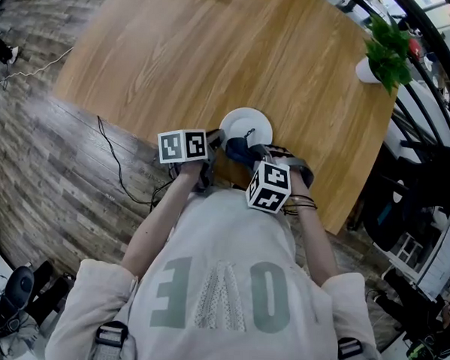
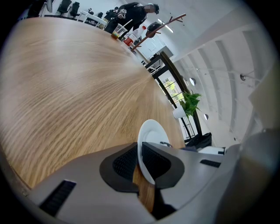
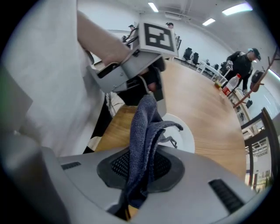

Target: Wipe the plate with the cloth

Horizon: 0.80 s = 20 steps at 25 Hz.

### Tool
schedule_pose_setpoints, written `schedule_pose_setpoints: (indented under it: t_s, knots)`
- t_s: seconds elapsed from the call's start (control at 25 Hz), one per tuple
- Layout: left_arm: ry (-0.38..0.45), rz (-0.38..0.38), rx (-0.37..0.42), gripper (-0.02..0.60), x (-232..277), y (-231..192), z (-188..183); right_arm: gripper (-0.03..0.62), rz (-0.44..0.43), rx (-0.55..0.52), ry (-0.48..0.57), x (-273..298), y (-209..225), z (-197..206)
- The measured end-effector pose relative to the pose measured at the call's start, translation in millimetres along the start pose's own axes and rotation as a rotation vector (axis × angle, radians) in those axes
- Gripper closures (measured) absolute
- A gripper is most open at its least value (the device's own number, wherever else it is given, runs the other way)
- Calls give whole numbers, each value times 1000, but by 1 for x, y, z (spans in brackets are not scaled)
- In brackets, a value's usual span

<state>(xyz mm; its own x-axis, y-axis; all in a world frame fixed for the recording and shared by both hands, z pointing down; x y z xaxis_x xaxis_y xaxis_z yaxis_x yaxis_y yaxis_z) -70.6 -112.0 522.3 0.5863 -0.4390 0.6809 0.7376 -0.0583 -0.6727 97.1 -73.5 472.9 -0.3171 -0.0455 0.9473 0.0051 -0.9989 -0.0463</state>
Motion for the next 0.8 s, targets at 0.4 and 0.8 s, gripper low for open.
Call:
schedule_pose_setpoints:
  t_s: [0.4,0.8]
  knots:
    - [0,1,-1,543,2,1,1,537,142,59,6,5,89,-10]
    - [10,3,-25,545,2,0,-1,537,91,28,-19,23,90,-21]
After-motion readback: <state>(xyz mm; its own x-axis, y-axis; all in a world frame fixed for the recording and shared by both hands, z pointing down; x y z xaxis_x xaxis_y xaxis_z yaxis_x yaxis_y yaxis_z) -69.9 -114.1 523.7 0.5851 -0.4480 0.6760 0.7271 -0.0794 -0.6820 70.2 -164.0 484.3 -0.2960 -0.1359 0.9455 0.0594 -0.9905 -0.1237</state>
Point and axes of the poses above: the fingertips, and each gripper's own axes: x forward along the fingers, y to its right, z out of its underside, the point moved 10 cm from there along -x, backward along the fingers, and after that the axes turned 4 degrees about -z, right-handed, at the moved point
